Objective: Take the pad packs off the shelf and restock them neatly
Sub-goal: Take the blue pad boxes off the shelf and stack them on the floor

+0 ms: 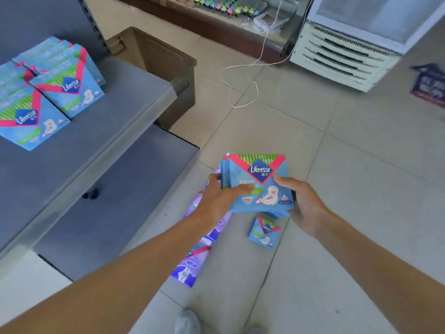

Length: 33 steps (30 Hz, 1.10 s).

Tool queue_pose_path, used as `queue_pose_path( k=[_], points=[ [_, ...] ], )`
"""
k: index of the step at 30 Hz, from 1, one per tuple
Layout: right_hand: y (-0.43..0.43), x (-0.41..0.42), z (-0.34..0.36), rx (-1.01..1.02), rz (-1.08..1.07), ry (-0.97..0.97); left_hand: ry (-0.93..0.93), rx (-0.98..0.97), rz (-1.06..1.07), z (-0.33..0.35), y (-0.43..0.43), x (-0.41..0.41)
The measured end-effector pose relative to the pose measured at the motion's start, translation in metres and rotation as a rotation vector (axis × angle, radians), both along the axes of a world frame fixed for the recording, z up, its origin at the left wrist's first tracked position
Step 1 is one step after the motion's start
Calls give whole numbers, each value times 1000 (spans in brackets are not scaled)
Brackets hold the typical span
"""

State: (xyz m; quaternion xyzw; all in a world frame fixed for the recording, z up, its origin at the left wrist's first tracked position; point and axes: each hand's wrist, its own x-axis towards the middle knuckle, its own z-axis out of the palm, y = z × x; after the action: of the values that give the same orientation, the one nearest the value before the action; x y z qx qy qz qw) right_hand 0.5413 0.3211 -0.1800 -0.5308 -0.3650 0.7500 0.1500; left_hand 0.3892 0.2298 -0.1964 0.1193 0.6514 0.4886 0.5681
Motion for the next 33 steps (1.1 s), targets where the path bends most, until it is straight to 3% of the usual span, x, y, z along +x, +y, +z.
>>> queue_pose_path(
  k=[3,17,27,33],
  points=[
    [-9,55,-31,-22,-41,13,-3,-43,-137,-29,4,45],
    [-3,210,-131,-216,-115,-135,55,-230,-234,-113,27,183],
    [5,199,-220,-282,-149,-143,17,-366,-321,-209,55,169],
    [12,171,-303,-282,-194,-133,116,-295,-379,-285,63,156]
  ],
)
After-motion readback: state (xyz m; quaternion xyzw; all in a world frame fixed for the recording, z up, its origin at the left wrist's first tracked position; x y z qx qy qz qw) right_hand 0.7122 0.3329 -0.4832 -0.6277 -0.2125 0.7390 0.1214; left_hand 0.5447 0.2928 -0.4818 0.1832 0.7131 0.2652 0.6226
